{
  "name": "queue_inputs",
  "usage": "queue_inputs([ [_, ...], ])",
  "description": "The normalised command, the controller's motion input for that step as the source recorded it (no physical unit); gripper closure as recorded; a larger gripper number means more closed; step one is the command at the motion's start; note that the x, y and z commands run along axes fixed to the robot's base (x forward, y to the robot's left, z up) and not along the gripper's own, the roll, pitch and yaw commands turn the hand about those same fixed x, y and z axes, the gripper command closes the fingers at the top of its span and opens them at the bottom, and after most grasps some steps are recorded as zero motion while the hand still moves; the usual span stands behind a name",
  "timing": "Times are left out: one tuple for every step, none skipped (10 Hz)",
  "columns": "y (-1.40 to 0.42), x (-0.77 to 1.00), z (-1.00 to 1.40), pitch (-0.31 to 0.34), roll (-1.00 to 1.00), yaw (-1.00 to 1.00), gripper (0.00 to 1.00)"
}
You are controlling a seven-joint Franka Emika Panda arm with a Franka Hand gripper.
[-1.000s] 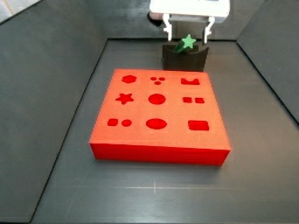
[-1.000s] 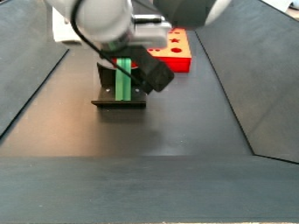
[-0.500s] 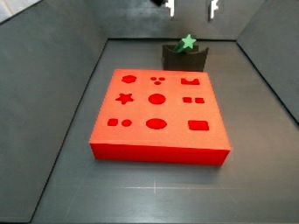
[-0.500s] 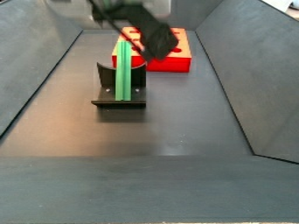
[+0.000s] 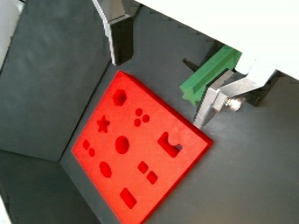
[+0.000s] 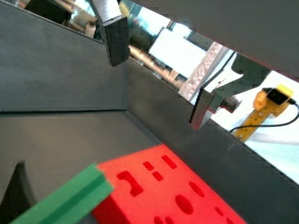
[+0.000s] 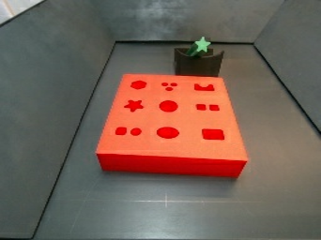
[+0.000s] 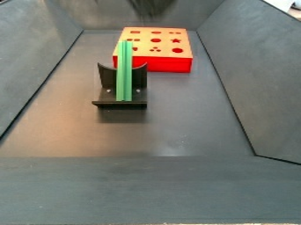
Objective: Pick up the star object. Move up. Place the star object on the fixture. Regrasp the star object. Move to above the board. Insert the star object.
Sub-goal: Regrasp the star object.
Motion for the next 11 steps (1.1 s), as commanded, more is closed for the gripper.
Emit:
queue_inputs([
  [-0.37,0.02,0.36,0.042,1.00,0.03,0.00],
  [-0.17,-0.01,0.14,0.039,1.00,0.03,0.00],
  [-0.08,0.00,0.05,0.038,1.00,0.03,0.00],
  [-0.05,0.00,0.04,0.038,1.00,0.03,0.00],
  [-0.05,-0.01,0.04,0.036,1.00,0.03,0.00],
  [-0.04,-0.02,0.03,0.033,1.00,0.03,0.00],
  [-0.03,-0.01,0.01,0.030,1.00,0.03,0.00],
  [-0.02,-0.01,0.01,0.027,1.00,0.03,0.00],
  [-0.02,-0.01,0.01,0.025,1.00,0.03,0.00],
  [-0.02,0.00,0.01,0.023,1.00,0.03,0.00],
  [-0.02,0.00,0.01,0.022,1.00,0.03,0.00],
])
